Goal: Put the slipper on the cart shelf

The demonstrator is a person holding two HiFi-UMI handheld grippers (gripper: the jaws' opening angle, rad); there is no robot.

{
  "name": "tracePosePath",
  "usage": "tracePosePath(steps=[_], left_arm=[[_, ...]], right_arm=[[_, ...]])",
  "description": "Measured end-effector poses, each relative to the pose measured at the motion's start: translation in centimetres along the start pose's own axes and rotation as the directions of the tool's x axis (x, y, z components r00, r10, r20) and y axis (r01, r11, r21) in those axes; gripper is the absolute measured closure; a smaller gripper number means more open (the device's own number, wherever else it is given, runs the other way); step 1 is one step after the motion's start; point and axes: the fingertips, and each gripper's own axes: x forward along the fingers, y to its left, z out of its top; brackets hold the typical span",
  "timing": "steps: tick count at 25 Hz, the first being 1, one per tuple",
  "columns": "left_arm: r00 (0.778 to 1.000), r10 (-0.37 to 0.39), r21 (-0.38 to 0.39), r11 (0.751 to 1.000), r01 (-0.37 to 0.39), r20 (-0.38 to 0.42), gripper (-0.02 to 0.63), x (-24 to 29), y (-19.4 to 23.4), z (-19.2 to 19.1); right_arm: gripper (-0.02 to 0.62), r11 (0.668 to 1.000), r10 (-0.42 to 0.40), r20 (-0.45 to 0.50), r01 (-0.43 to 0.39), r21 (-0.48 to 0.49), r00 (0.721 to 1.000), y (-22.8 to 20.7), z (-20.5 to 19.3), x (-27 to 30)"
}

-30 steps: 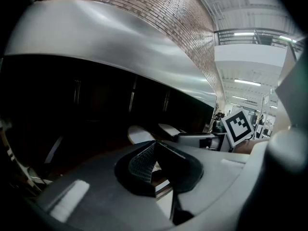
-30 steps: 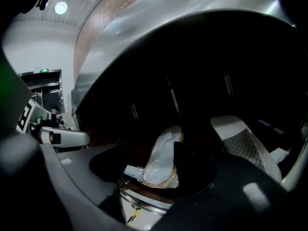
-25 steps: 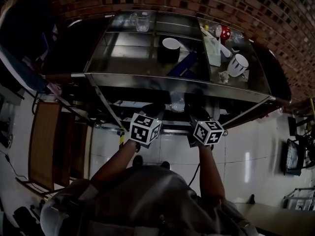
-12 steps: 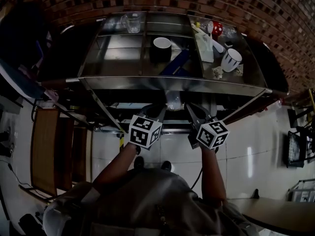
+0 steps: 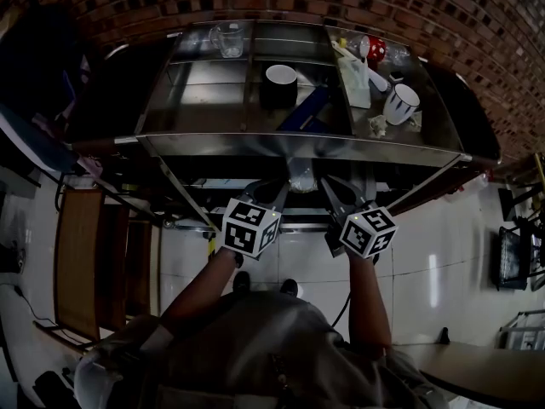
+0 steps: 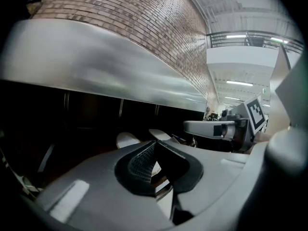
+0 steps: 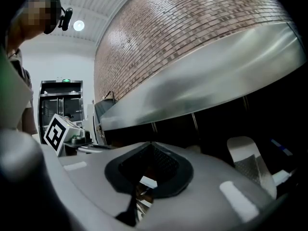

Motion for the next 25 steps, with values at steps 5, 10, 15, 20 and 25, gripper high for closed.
tracePosePath(steps=[5,10,15,20,25], left_arm=[[1.000,0.000,0.002,1.000,0.000,0.005,0.598,-0.14,0.25,0.30],[1.000,-0.005,0.002,1.000,0.005,0.004,0.598,-0.14,0.16,0.24],[1.000,-0.014,0.005,1.000,0.014,-0.004,0.598,-0.09,-0.01,0.02],[1.000,-0.021,0.006,1.000,0.021,-0.011,0.598,-0.05,-0.21,-0.09],[1.000,-0.024,0.006,1.000,0.024,-0.015,0.598,-0.12,-0.24,-0.26]], right_arm=[[0.594,1.000,0.007,-0.002,-0.007,-0.007,1.000,0.37,0.10,0.29],[0.594,1.000,0.009,-0.004,-0.009,-0.011,1.000,0.51,0.15,0.16],[0.594,1.000,0.009,-0.008,-0.009,-0.009,1.000,0.62,0.08,0.16],[0.594,1.000,0.011,-0.011,-0.011,-0.011,1.000,0.86,0.05,0.08],[0.594,1.000,0.013,-0.009,-0.013,-0.014,1.000,1.05,0.26,-0.05]])
